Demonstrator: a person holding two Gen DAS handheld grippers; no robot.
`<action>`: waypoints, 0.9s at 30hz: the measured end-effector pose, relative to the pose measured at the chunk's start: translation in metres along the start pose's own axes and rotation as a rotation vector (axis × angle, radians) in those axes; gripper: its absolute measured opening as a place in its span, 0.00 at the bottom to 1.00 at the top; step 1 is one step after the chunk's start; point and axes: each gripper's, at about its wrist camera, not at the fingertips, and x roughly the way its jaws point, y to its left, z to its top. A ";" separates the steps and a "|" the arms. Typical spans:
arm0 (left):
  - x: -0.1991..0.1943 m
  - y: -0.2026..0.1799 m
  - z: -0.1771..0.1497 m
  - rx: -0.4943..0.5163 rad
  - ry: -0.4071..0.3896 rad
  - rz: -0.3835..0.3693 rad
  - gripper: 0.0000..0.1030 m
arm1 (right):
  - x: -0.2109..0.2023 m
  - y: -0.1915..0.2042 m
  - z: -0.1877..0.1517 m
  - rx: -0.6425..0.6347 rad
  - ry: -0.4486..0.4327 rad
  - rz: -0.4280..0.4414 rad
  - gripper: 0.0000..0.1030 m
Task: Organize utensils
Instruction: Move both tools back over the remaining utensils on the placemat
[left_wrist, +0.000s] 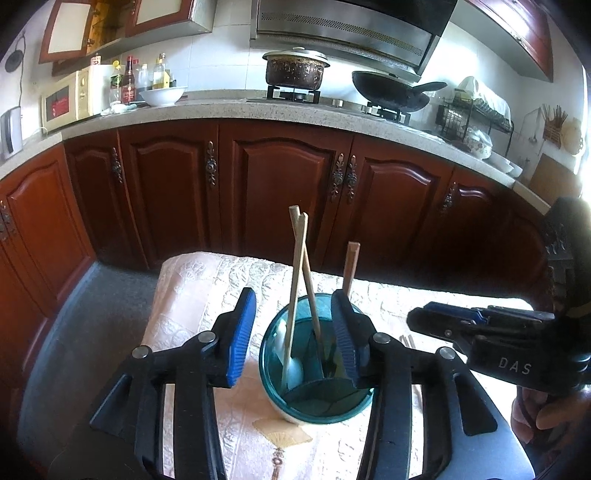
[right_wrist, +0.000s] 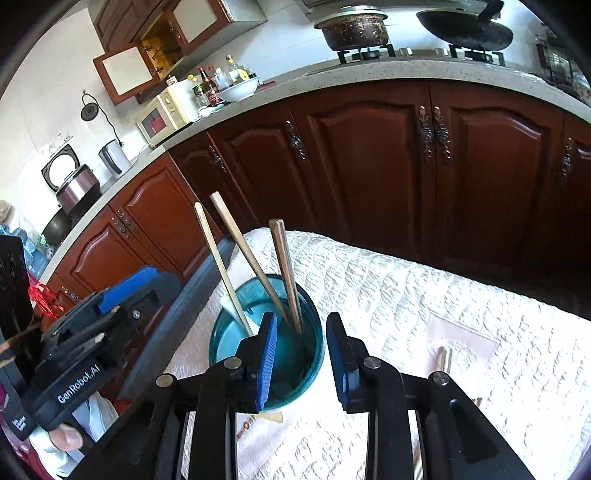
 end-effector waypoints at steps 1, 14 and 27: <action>-0.002 -0.003 -0.002 0.003 -0.003 -0.001 0.44 | -0.003 0.000 -0.003 0.003 -0.004 -0.003 0.26; -0.020 -0.052 -0.029 0.040 0.020 -0.033 0.45 | -0.066 -0.019 -0.045 0.032 -0.093 -0.154 0.40; -0.025 -0.109 -0.051 0.103 0.060 -0.109 0.56 | -0.112 -0.053 -0.085 0.107 -0.118 -0.284 0.43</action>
